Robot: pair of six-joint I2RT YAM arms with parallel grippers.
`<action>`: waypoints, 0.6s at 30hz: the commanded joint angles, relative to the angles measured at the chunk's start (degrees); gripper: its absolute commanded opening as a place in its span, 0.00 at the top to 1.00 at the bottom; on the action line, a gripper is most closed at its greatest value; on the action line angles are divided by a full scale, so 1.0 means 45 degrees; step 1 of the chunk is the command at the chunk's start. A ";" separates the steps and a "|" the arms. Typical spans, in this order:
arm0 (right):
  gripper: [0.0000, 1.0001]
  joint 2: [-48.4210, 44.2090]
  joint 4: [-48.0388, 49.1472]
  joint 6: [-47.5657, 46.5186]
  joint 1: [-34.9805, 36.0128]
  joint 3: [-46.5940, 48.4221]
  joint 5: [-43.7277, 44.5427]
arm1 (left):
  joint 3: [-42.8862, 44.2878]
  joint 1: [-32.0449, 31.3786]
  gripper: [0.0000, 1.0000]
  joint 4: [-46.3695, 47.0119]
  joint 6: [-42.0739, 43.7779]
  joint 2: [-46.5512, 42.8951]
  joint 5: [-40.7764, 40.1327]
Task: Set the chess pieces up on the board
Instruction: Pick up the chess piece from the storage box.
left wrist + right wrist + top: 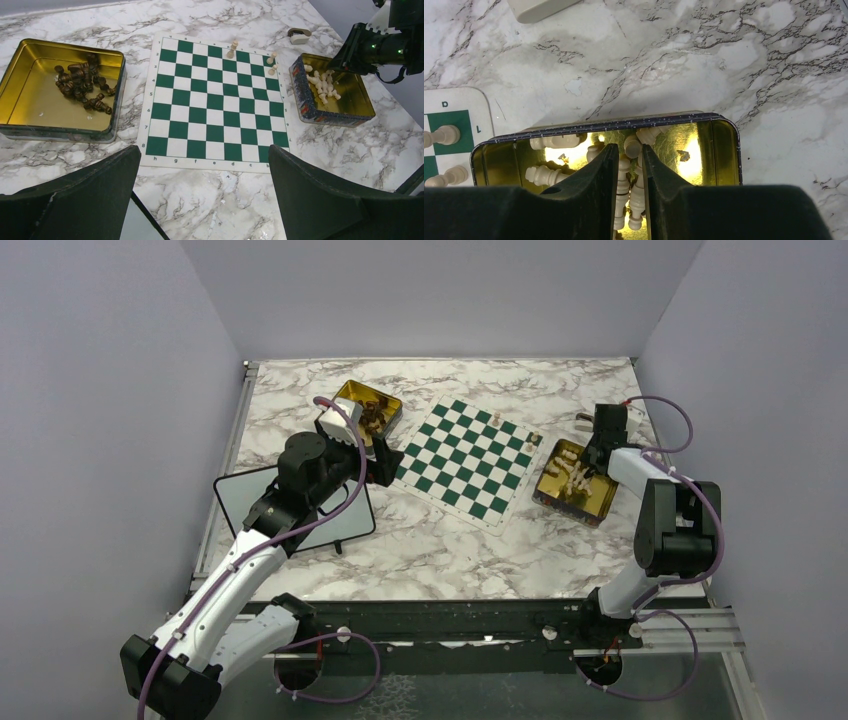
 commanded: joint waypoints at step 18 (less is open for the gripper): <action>0.72 0.0639 0.0346 0.0107 -0.0049 0.0008 -0.0067 | -0.0066 -0.0042 0.01 0.0267 -0.0037 -0.0173 0.0014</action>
